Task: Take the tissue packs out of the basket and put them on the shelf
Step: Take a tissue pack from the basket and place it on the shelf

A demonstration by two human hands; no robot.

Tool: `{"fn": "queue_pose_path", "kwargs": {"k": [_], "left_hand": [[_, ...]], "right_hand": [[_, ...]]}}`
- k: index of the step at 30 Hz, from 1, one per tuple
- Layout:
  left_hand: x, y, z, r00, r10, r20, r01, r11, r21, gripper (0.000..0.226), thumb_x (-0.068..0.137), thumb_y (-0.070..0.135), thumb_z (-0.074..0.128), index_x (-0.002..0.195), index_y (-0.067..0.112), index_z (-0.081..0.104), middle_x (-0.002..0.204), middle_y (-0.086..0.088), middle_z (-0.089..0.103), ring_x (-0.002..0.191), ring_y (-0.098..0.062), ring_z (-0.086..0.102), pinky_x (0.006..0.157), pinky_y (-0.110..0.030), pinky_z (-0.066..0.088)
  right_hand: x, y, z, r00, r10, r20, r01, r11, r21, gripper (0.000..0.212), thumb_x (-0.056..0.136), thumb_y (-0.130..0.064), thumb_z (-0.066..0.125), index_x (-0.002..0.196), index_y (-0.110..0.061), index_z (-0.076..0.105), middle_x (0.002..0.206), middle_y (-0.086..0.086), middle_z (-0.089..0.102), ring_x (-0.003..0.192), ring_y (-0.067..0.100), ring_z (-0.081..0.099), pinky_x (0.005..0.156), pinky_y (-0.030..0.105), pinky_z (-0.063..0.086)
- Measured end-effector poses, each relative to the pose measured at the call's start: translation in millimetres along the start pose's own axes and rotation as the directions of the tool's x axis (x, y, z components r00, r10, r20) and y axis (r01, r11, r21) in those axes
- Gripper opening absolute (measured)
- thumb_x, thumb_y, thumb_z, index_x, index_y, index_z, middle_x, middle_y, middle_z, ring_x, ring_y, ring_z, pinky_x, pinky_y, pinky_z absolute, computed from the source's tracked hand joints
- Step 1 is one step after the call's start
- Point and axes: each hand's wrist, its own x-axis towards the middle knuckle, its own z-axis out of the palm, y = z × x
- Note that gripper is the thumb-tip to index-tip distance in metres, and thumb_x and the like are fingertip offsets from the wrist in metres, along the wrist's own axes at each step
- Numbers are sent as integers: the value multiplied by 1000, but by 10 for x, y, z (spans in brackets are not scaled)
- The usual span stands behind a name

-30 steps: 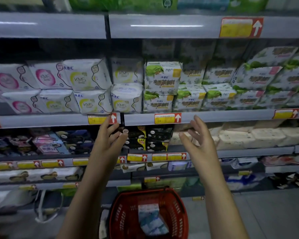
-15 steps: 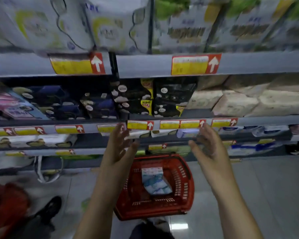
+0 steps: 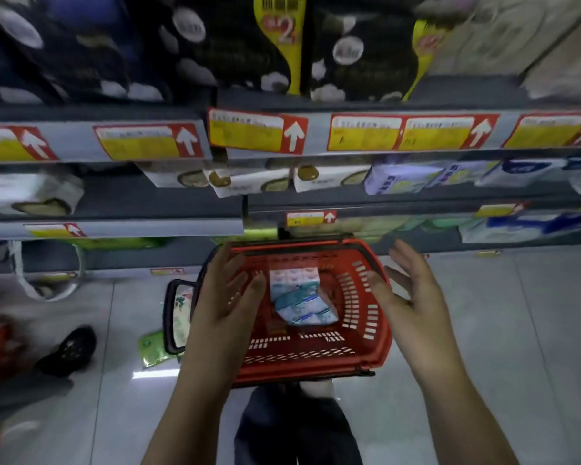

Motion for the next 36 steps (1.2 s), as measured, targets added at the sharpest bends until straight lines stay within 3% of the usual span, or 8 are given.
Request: {"fn": "queue_pose_path", "kwargs": {"k": [7, 9, 12, 17, 22, 26, 31, 36], "left_hand": [[382, -1062, 172, 1000, 0, -21, 2, 992, 127, 49, 94, 15, 55, 139, 29, 41, 120, 26, 52, 109, 11, 50, 75, 1, 43], [499, -1395, 196, 999, -32, -22, 35, 989, 141, 50, 94, 12, 55, 138, 30, 42, 117, 28, 50, 110, 9, 51, 86, -9, 44], [635, -1877, 182, 994, -110, -16, 112, 981, 156, 50, 94, 10, 55, 138, 30, 42, 126, 15, 55, 116, -4, 54, 98, -28, 45], [850, -2485, 146, 970, -241, 0, 237, 953, 186, 50, 94, 11, 56, 140, 25, 41, 134, 1, 53, 123, -16, 52, 100, -34, 43], [1174, -3103, 234, 940, -336, -63, 342, 918, 203, 78, 69, 45, 60, 141, 18, 43, 133, -2, 57, 124, -22, 54, 107, -46, 41], [1399, -3405, 376, 943, -332, -33, 330, 914, 235, 66, 76, 33, 57, 138, 16, 46, 129, -4, 61, 120, -20, 57, 105, -47, 43], [1471, -3644, 366, 937, -349, 6, 338, 913, 230, 50, 94, 11, 56, 142, 18, 43, 129, 2, 59, 121, -16, 55, 106, -43, 42], [1459, -3818, 210, 928, -372, -17, 361, 888, 284, 36, 95, 17, 56, 130, 26, 52, 118, 9, 62, 115, -14, 57, 100, -38, 44]], "right_hand": [[285, 1027, 249, 999, 43, 22, -40, 990, -133, 42, 88, -11, 62, 110, -45, 49, 105, -34, 51, 102, -13, 52, 86, 15, 43], [357, 1313, 324, 998, 57, 41, -47, 977, -206, 42, 88, -13, 62, 105, -47, 44, 101, -38, 46, 96, -18, 46, 81, 8, 37], [493, 1781, 430, 987, 136, 81, -109, 954, -278, 47, 90, -10, 60, 128, -33, 43, 105, -32, 46, 94, -11, 47, 77, 10, 37], [788, 2434, 599, 962, 229, 149, -143, 888, -438, 53, 90, -14, 61, 140, -16, 41, 124, -5, 54, 111, 8, 49, 81, 7, 34], [1088, 3120, 709, 923, 355, 148, -235, 826, -512, 59, 89, -19, 64, 142, -12, 39, 140, 8, 50, 126, 22, 49, 90, 19, 32], [1291, 3505, 858, 901, 410, 142, -278, 797, -535, 59, 87, -17, 64, 140, -12, 39, 138, 8, 52, 121, 24, 51, 81, 19, 33], [1473, 3857, 1041, 893, 397, 212, -211, 785, -583, 68, 83, 0, 65, 143, -9, 34, 135, -2, 47, 119, 13, 46, 55, 1, 30], [1671, 4103, 1187, 890, 389, 237, -205, 807, -554, 83, 78, 8, 68, 147, -6, 23, 146, 9, 39, 134, 24, 39, 63, -6, 30]]}}
